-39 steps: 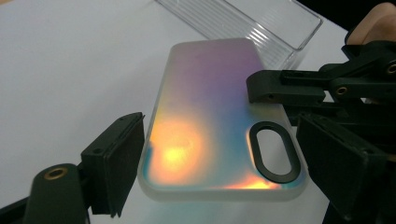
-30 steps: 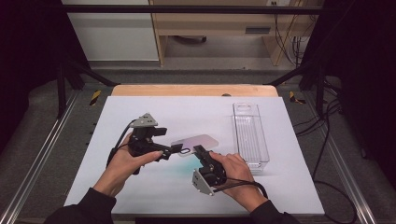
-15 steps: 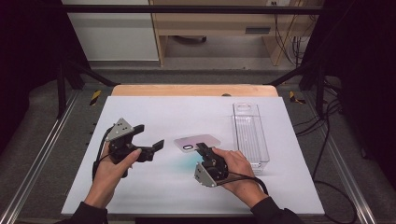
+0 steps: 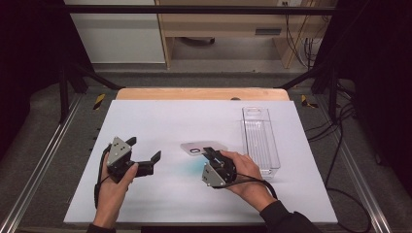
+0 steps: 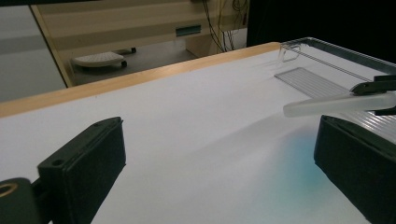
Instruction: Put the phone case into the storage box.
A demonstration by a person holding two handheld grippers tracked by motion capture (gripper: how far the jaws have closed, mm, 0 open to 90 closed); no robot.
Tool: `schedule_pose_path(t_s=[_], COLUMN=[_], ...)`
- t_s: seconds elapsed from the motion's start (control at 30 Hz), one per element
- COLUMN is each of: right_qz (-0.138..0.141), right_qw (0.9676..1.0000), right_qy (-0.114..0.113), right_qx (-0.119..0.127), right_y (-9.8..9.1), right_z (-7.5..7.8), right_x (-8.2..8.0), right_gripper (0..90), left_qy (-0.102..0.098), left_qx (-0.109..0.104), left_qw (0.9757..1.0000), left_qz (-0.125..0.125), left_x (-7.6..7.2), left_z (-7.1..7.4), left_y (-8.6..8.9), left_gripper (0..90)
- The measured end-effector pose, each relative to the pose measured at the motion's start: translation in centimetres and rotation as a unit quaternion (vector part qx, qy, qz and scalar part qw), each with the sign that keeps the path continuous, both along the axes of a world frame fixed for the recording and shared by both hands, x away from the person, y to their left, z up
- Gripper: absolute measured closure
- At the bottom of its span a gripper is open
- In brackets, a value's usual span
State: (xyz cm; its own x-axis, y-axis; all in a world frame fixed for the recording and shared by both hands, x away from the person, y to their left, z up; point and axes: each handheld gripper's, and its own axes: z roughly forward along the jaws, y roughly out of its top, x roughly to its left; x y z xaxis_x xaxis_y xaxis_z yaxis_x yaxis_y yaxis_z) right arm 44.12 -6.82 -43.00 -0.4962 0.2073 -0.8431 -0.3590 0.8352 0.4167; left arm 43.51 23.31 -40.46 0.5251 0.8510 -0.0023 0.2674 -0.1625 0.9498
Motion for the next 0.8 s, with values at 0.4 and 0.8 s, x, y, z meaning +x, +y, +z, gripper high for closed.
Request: schedule_pose_path(t_s=[0.4,0.8], right_qz=[0.000,-0.027], right_qw=[0.9991,0.9879], right_qy=[0.033,0.096], right_qx=[0.025,0.119], right_y=[0.3,-0.7], right_z=[1.1,2.4], right_x=[1.1,3.6], right_gripper=[81.4,81.4], left_qy=[-0.023,-0.034], left_qx=[-0.005,-0.025], left_qw=[0.9995,0.9988], left_qz=[0.021,0.025], left_x=[-0.2,-1.1], left_z=[-3.1,-4.3], left_y=[0.4,1.6], left_gripper=[2.3,2.2])
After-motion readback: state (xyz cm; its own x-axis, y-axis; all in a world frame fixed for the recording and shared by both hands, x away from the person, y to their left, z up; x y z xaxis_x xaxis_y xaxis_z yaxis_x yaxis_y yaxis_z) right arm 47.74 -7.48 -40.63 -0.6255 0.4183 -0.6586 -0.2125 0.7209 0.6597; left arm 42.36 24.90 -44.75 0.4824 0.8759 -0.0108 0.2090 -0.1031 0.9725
